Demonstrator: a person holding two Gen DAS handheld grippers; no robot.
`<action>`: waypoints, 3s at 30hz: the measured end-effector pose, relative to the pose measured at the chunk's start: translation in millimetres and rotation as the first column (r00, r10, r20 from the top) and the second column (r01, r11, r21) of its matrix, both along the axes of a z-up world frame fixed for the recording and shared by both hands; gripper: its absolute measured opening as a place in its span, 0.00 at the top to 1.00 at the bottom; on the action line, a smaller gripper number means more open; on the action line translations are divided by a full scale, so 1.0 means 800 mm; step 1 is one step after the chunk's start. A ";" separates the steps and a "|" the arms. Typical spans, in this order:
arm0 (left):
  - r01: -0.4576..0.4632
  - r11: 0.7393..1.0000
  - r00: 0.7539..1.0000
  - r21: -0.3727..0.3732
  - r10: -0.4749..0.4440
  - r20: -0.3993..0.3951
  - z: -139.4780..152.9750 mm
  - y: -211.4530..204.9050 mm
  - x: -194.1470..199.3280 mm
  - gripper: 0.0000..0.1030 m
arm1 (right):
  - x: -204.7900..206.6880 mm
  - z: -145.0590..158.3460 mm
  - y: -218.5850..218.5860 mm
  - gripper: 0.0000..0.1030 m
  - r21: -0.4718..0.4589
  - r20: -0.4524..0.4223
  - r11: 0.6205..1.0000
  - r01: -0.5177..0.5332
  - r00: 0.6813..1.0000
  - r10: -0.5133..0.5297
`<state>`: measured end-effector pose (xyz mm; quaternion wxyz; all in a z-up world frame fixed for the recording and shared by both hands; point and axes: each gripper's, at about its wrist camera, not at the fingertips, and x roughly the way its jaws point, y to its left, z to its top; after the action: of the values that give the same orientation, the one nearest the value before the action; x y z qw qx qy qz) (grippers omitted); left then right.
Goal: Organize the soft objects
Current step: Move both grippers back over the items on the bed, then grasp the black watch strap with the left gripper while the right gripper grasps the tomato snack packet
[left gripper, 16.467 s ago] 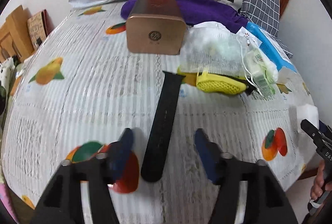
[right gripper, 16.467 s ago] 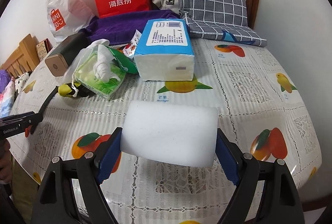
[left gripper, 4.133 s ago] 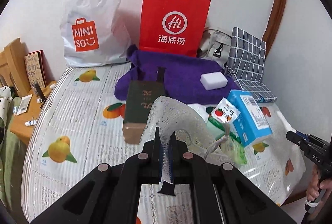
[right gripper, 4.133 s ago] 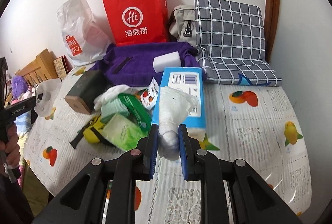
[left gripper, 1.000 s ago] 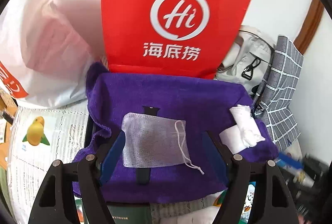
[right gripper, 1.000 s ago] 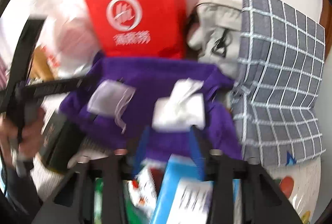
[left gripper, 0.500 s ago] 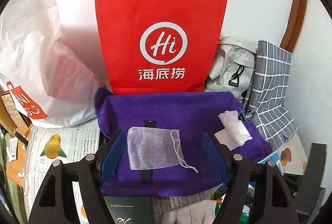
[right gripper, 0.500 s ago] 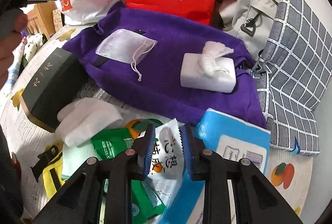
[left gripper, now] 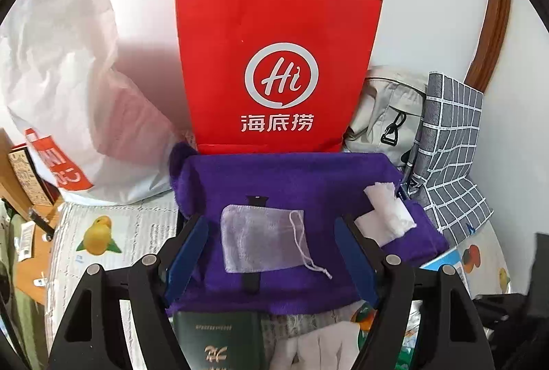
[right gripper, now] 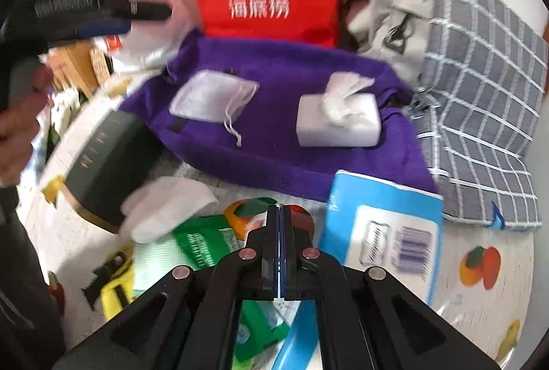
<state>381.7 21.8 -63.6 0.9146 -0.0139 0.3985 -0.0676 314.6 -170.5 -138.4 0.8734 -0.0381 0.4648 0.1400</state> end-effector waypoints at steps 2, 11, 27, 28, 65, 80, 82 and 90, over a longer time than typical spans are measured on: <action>0.001 1.000 1.000 -0.005 -0.001 -0.007 -0.003 0.004 -0.014 0.27 | -0.010 0.012 -0.005 1.00 0.020 0.024 1.000 0.019 1.000 -0.020; -0.035 0.999 0.998 -0.004 0.035 -0.059 -0.019 0.031 -0.096 0.27 | -0.085 0.049 -0.008 1.00 0.108 0.079 0.993 0.042 0.996 -0.051; -0.043 0.998 0.994 0.037 0.046 -0.096 -0.051 0.056 -0.215 0.27 | -0.206 0.004 -0.043 1.00 0.284 -0.059 0.951 0.120 0.993 -0.107; -0.040 0.999 0.993 0.033 0.043 -0.106 -0.056 0.055 -0.219 0.27 | -0.210 -0.003 -0.048 1.00 0.281 -0.070 0.950 0.134 0.990 -0.119; 0.088 0.985 0.970 0.147 -0.051 -0.237 -0.163 0.013 -0.245 0.44 | -0.240 -0.086 -0.053 0.59 -0.007 0.018 0.987 0.158 0.987 -0.157; 0.193 0.972 0.963 0.131 -0.162 -0.215 -0.160 -0.003 -0.250 0.80 | -0.236 -0.087 -0.068 0.58 0.067 0.046 0.984 0.164 0.985 -0.167; 0.180 0.977 0.965 0.115 -0.152 -0.211 -0.160 0.000 -0.252 0.78 | -0.237 -0.087 -0.070 0.58 0.072 0.046 0.985 0.159 0.986 -0.163; 0.128 0.986 0.972 0.108 -0.104 -0.210 -0.159 0.000 -0.258 0.81 | -0.240 -0.085 -0.069 0.61 0.066 0.043 0.985 0.160 0.986 -0.163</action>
<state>175.0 21.8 -190.4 0.8627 0.0581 0.4934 -0.0949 122.8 -225.6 -206.7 0.8936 0.0234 0.4407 0.0823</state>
